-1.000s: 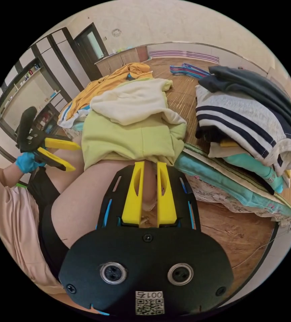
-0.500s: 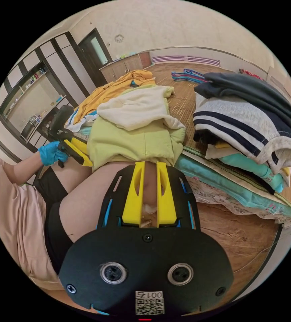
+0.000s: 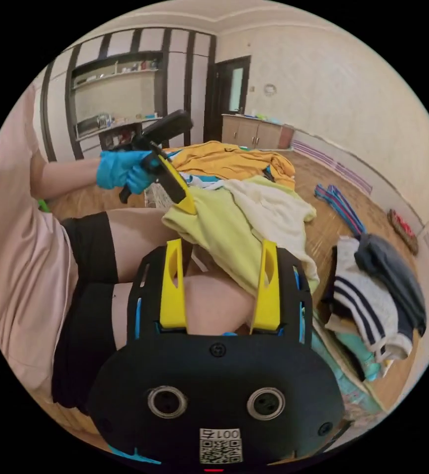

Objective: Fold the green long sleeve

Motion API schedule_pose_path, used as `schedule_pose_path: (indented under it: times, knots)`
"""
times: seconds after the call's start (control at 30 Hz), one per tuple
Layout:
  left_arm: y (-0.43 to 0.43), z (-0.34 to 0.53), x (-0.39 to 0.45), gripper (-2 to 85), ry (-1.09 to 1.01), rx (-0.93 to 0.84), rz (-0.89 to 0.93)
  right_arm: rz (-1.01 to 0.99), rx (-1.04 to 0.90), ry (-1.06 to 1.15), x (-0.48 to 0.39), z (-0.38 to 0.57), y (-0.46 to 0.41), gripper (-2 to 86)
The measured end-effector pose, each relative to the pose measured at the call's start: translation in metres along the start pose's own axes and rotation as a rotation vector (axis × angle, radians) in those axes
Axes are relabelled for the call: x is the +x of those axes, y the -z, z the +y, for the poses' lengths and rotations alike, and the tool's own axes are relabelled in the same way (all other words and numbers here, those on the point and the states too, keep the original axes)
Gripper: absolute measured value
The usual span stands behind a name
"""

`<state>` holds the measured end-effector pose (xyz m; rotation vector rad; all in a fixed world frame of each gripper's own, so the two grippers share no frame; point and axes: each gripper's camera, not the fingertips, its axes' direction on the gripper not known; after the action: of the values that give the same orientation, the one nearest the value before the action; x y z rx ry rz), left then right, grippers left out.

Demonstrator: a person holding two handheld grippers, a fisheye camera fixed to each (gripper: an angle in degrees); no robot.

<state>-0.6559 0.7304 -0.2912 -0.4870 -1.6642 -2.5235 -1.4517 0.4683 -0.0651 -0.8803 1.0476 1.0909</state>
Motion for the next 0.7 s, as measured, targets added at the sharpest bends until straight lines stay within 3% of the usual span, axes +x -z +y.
schedule_pose_path:
  times: [0.13, 0.3, 0.5, 0.7]
  knots:
    - [0.010, -0.001, 0.013, -1.4, -0.010, 0.019, 0.006, 0.137, -0.061, 0.166, -0.037, -0.018, -0.032, 19.4]
    - [0.018, 0.005, 0.028, -1.4, -0.028, 0.028, 0.006, 0.350, -0.080, 0.131, -0.043, -0.038, -0.057, 10.5]
    - [0.025, 0.037, 0.067, -0.3, -0.108, 0.036, -0.155, 0.077, -0.038, -0.092, -0.009, -0.056, -0.041, 7.2]
    - [0.023, 0.092, 0.121, 7.9, -0.278, 0.193, -0.390, 0.001, -0.066, -0.154, 0.005, -0.068, -0.039, 6.4]
